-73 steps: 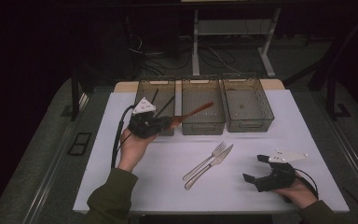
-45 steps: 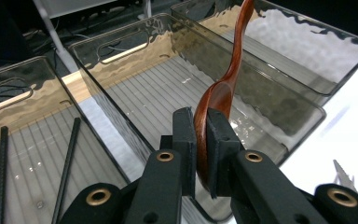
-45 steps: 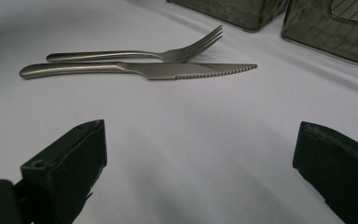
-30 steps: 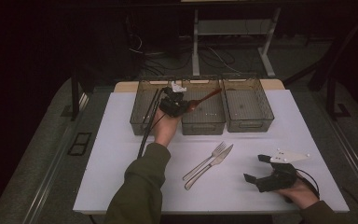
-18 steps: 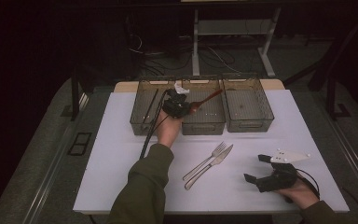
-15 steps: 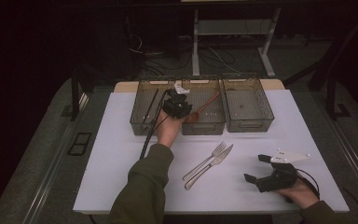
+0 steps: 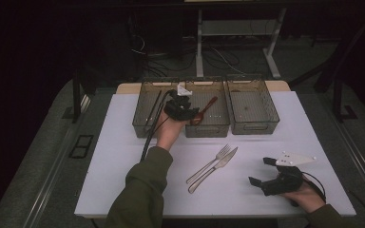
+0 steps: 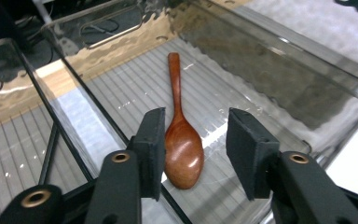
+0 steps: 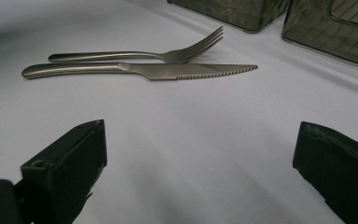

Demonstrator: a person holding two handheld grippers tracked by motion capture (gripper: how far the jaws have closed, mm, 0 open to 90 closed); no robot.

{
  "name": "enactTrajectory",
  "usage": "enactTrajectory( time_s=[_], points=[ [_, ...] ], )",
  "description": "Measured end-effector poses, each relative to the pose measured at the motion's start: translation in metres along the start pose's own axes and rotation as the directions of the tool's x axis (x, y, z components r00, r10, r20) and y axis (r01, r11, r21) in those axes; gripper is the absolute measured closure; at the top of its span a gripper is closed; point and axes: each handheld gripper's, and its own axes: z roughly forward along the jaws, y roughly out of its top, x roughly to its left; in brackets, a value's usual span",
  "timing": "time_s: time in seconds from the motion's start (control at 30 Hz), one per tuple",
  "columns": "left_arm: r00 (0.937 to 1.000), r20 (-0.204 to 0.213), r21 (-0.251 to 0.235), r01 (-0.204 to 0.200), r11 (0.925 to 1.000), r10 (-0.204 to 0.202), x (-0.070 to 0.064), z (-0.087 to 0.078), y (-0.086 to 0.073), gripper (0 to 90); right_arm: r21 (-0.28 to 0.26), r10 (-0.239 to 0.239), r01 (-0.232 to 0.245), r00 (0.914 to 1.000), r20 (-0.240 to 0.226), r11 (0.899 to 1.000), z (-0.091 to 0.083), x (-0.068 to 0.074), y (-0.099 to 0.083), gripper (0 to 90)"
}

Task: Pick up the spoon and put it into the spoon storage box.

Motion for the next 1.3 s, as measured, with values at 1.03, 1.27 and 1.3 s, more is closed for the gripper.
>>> enactTrajectory(
  time_s=[1.03,1.27,1.3],
  points=[
    [0.9781,0.195,-0.087,-0.056,0.9946,0.072,-0.020,-0.063,-0.035,30.9,0.006,0.003,-0.003,1.0000,0.005,1.000,0.000,-0.001,-0.001,2.3],
    [0.9756,0.203,-0.091,-0.065,0.9937,0.082,-0.025,-0.077,-0.052,27.4,0.008,0.004,-0.005,1.0000,0.006,1.000,0.000,0.000,-0.001,2.3],
    [0.9756,0.206,-0.096,-0.058,0.9936,0.077,-0.026,-0.079,-0.054,27.2,0.008,0.003,-0.003,1.0000,0.007,1.000,0.000,0.000,-0.001,2.3]
  ],
)
